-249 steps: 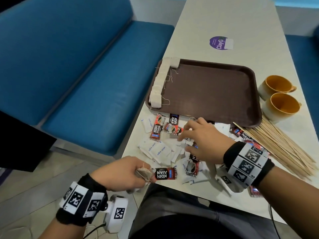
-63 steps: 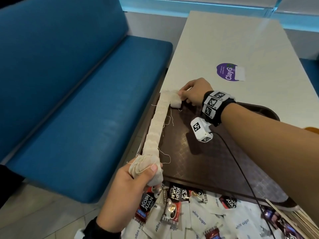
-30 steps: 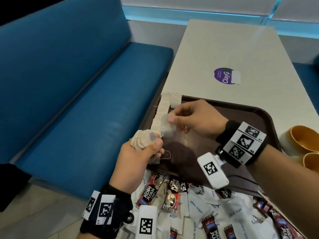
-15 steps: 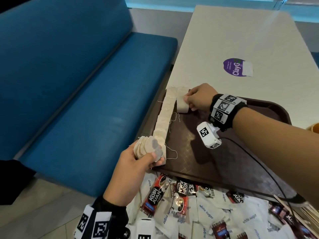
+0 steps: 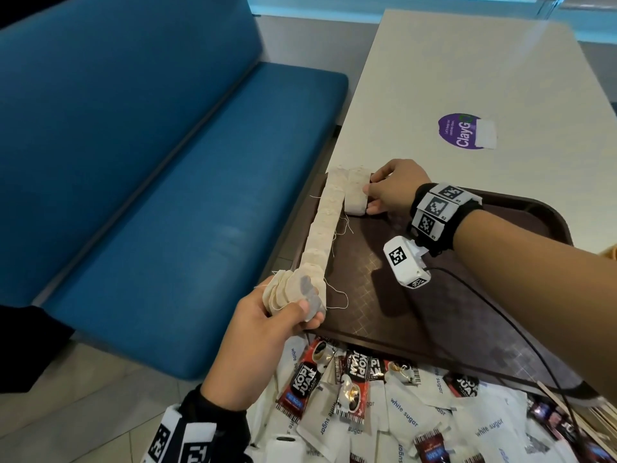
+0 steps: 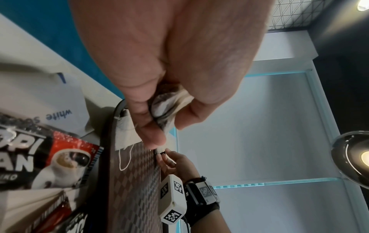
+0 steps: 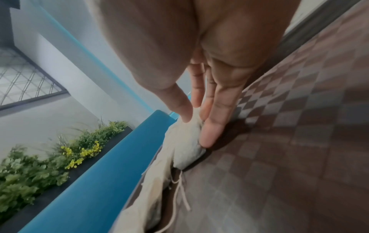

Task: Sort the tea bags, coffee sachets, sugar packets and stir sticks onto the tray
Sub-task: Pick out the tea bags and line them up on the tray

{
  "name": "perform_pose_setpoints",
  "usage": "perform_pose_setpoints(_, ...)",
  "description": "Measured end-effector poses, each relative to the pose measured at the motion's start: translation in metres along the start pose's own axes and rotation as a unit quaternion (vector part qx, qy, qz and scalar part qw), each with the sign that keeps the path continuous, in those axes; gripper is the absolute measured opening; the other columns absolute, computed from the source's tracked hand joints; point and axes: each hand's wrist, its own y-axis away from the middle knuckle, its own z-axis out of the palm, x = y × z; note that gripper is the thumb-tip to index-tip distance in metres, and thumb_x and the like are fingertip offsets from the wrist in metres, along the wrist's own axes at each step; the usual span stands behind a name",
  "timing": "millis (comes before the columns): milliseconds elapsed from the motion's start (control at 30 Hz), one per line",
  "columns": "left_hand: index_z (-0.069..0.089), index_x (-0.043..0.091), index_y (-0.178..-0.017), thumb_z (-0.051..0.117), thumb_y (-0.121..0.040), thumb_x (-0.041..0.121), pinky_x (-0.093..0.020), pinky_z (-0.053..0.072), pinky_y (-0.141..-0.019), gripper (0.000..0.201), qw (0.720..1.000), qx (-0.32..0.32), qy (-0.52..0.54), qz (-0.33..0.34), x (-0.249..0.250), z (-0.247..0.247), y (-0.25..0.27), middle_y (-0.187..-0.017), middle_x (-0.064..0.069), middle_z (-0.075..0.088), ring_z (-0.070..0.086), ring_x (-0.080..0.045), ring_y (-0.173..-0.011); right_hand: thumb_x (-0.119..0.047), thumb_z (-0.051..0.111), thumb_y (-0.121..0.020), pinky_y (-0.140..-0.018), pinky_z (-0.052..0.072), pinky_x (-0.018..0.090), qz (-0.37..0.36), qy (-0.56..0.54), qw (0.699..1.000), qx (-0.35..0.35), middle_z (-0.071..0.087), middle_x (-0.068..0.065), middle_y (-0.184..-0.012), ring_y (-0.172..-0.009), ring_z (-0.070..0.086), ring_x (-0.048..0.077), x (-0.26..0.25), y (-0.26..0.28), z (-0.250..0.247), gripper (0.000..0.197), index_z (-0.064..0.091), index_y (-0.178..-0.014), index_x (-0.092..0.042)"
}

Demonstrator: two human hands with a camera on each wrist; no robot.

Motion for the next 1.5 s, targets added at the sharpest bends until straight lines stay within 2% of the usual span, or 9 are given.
perform_pose_setpoints(167, 0.068, 0.006, -0.111, 0.077, -0.071, 0.030, -0.047, 0.053, -0.092, 0.048, 0.999, -0.003, 0.040, -0.007, 0.003, 0.004, 0.002, -0.096, -0.014, 0.069, 0.066, -0.027, -0.089, -0.010, 0.068, -0.090, -0.085, 0.061, 0.042, -0.003, 0.032, 0.999, 0.006, 0.078, 0.007, -0.087, -0.071, 0.078, 0.020, -0.001, 0.012, -0.004, 0.019, 0.057, -0.077, -0.017)
perform_pose_setpoints(333, 0.065, 0.003, -0.122, 0.070, -0.075, 0.010, -0.046, 0.054, -0.098, 0.048, 0.998, 0.005, 0.061, -0.016, 0.005, 0.004, 0.001, -0.110, -0.018, 0.073, 0.072, -0.034, -0.101, -0.008, 0.068, -0.088, -0.076, 0.065, 0.037, -0.043, 0.015, 0.999, 0.021, 0.075, 0.010, -0.096, -0.070, 0.077, 0.023, -0.005, 0.036, -0.016, 0.010, 0.064, -0.093, -0.016)
perform_pose_setpoints(467, 0.069, 0.003, -0.116, 0.061, -0.091, -0.005, -0.038, 0.059, -0.092, 0.027, 0.999, -0.006, 0.050, -0.008, 0.013, 0.011, 0.001, -0.104, -0.020, 0.076, 0.075, -0.034, -0.095, -0.014, 0.076, -0.089, -0.079, 0.064, 0.039, -0.148, 0.010, 0.985, -0.085, 0.075, 0.012, -0.095, -0.079, 0.074, 0.019, -0.016, 0.084, -0.018, 0.008, 0.071, -0.095, -0.013)
perform_pose_setpoints(700, 0.075, 0.002, -0.102, 0.058, -0.083, 0.001, -0.042, 0.054, -0.085, 0.026, 0.994, -0.019, 0.100, 0.028, 0.024, 0.019, 0.005, -0.097, -0.018, 0.073, 0.069, -0.025, -0.082, -0.020, 0.078, -0.090, -0.065, 0.061, 0.031, -0.195, 0.007, 0.941, -0.277, 0.075, 0.014, -0.096, -0.072, 0.069, 0.016, -0.016, 0.146, -0.005, 0.025, 0.071, -0.111, -0.009)
perform_pose_setpoints(833, 0.080, 0.021, -0.086, 0.063, -0.082, 0.006, -0.035, 0.057, -0.078, 0.023, 0.994, -0.027, 0.097, 0.044, 0.031, 0.019, 0.009, -0.093, -0.013, 0.072, 0.068, -0.022, -0.083, -0.011, 0.074, -0.092, -0.057, 0.056, 0.024, -0.191, -0.045, 0.946, -0.256, 0.072, 0.013, -0.077, -0.061, 0.065, 0.014, -0.009, 0.148, -0.004, 0.017, 0.071, -0.099, 0.004)
perform_pose_setpoints(967, 0.077, 0.028, -0.083, 0.075, -0.080, 0.012, -0.048, 0.056, -0.087, 0.017, 0.997, 0.003, 0.050, 0.056, 0.031, 0.018, 0.007, -0.092, -0.013, 0.073, 0.069, -0.029, -0.086, -0.013, 0.072, -0.093, -0.062, 0.058, 0.027, -0.197, -0.087, 0.942, -0.259, 0.071, 0.015, -0.078, -0.063, 0.064, 0.018, -0.011, 0.149, -0.008, 0.022, 0.071, -0.099, 0.008)
perform_pose_setpoints(1167, 0.078, 0.020, -0.084, 0.073, -0.083, 0.016, -0.043, 0.054, -0.084, 0.006, 0.998, 0.038, 0.034, 0.036, 0.026, 0.017, 0.004, -0.087, -0.013, 0.071, 0.066, -0.025, -0.078, -0.016, 0.074, -0.092, -0.063, 0.056, 0.028, -0.215, -0.081, 0.952, -0.203, 0.071, 0.016, -0.076, -0.065, 0.065, 0.016, -0.018, 0.131, -0.017, 0.016, 0.077, -0.095, -0.001)
perform_pose_setpoints(1333, 0.079, 0.018, -0.083, 0.071, -0.078, 0.014, -0.040, 0.055, -0.083, 0.010, 0.996, 0.053, 0.074, -0.008, 0.024, 0.015, 0.002, -0.087, -0.008, 0.071, 0.067, -0.023, -0.078, -0.018, 0.081, -0.087, -0.066, 0.059, 0.037, -0.141, -0.099, 0.982, -0.077, 0.074, 0.010, -0.073, -0.067, 0.071, 0.023, -0.013, 0.075, -0.009, 0.010, 0.077, -0.089, -0.008)
perform_pose_setpoints(1500, 0.065, 0.005, -0.081, 0.056, -0.076, -0.003, -0.040, 0.052, -0.084, 0.013, 0.990, 0.054, 0.129, -0.033, 0.024, 0.011, 0.000, -0.093, -0.010, 0.063, 0.066, -0.025, -0.077, -0.018, 0.081, -0.088, -0.066, 0.061, 0.034, -0.072, -0.048, 0.992, -0.095, 0.075, 0.014, -0.075, -0.066, 0.073, 0.024, -0.009, 0.047, -0.006, 0.013, 0.075, -0.088, -0.007)
